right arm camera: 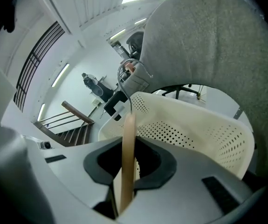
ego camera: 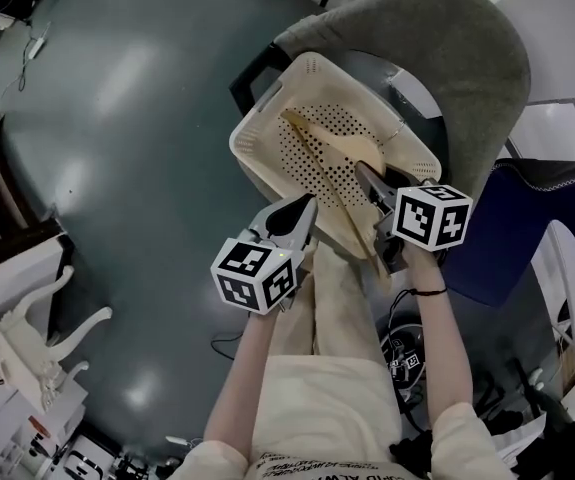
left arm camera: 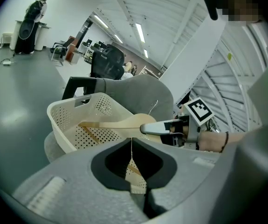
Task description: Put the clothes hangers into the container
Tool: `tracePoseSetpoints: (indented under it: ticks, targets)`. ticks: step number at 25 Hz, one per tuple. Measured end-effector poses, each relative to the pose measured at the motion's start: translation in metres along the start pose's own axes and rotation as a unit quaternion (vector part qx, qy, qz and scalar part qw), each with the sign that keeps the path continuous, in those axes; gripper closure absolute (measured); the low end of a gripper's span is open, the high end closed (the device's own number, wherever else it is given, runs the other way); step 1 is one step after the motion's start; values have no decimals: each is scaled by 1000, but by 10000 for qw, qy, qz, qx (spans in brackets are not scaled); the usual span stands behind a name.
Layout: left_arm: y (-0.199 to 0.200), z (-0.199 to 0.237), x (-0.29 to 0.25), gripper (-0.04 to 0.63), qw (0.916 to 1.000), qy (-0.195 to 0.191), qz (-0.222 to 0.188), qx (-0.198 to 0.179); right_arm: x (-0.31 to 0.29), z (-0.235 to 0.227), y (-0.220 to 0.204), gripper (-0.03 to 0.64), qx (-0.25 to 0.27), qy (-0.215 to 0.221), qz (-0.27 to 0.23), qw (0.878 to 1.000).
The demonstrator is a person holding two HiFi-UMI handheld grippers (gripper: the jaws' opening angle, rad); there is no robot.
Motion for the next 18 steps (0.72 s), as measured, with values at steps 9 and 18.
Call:
tracePoseSetpoints:
  ticks: [9, 18]
  targets:
    - [-4, 2, -11, 572, 9999, -66, 102, 31, -4, -23, -1, 561, -682, 108, -83, 9976]
    - [-7, 4, -22, 572, 9996, -56, 262, -22, -7, -54, -5, 554, -1070, -329, 96, 9937]
Point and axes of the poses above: the fingertips, and each gripper's own axes: x backward along the fingers, z to its left, y out of its top, the point moved 4 cm from there along x, backward along the fingers, and after that the axes turned 1 degree about y, right-handed, at the moved point
